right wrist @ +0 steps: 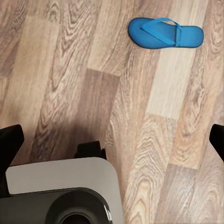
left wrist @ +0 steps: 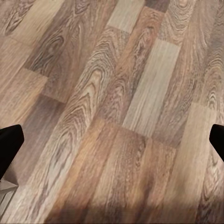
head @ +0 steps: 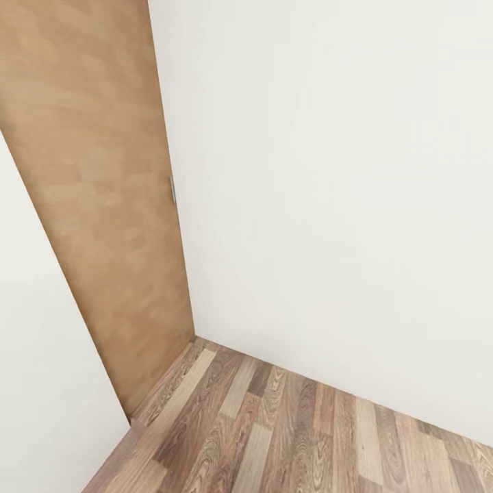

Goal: In the bedroom, move the book from the bed onto either nightstand, and place the two sandals side by side next to the bed.

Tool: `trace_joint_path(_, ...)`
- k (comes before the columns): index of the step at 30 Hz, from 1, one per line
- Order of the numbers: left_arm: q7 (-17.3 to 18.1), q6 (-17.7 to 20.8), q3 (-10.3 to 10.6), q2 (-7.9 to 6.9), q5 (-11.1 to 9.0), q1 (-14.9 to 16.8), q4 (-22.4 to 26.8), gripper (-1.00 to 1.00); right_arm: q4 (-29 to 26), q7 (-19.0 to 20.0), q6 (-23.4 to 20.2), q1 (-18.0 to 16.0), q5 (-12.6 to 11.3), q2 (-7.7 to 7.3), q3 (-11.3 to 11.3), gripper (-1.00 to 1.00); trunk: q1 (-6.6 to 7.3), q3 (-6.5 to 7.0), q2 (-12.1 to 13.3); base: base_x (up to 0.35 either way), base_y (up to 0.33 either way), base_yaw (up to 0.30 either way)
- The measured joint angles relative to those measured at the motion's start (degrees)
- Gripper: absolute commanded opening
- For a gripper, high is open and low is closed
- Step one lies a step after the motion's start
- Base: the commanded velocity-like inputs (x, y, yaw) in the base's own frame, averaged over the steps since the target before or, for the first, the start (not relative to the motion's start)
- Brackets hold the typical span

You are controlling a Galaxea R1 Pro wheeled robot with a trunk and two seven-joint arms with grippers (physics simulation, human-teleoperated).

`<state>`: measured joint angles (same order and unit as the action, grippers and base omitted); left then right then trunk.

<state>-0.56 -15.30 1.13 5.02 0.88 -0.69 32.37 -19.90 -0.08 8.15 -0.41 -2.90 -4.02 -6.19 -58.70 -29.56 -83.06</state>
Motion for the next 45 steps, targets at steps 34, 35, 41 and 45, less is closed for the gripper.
trace_joint_path(34,0.3,0.1,0.0,-0.09,-0.2,0.0,0.0,1.00,0.0,0.0,0.0,0.0,0.0,0.18,0.1,1.00,0.01,0.00,0.0,0.187,0.000,0.000)
trace_joint_path(35,0.3,0.1,0.0,-0.09,-0.2,0.0,0.0,1.00,0.0,0.0,0.0,0.0,0.0,0.19,0.0,1.00,0.01,0.00,0.0,0.330,0.000,0.000)
trace_joint_path(41,0.3,0.1,0.0,-0.09,-0.2,0.0,0.0,1.00,0.0,0.0,0.0,0.0,0.0,0.23,0.1,1.00,0.01,0.00,0.0,0.331,0.000,0.000)
trace_joint_path(45,0.3,0.1,0.0,-0.09,-0.2,0.0,0.0,1.00,0.0,0.0,0.0,0.0,0.0,0.23,0.1,1.00,0.01,0.00,0.0,0.331,0.000,0.000)
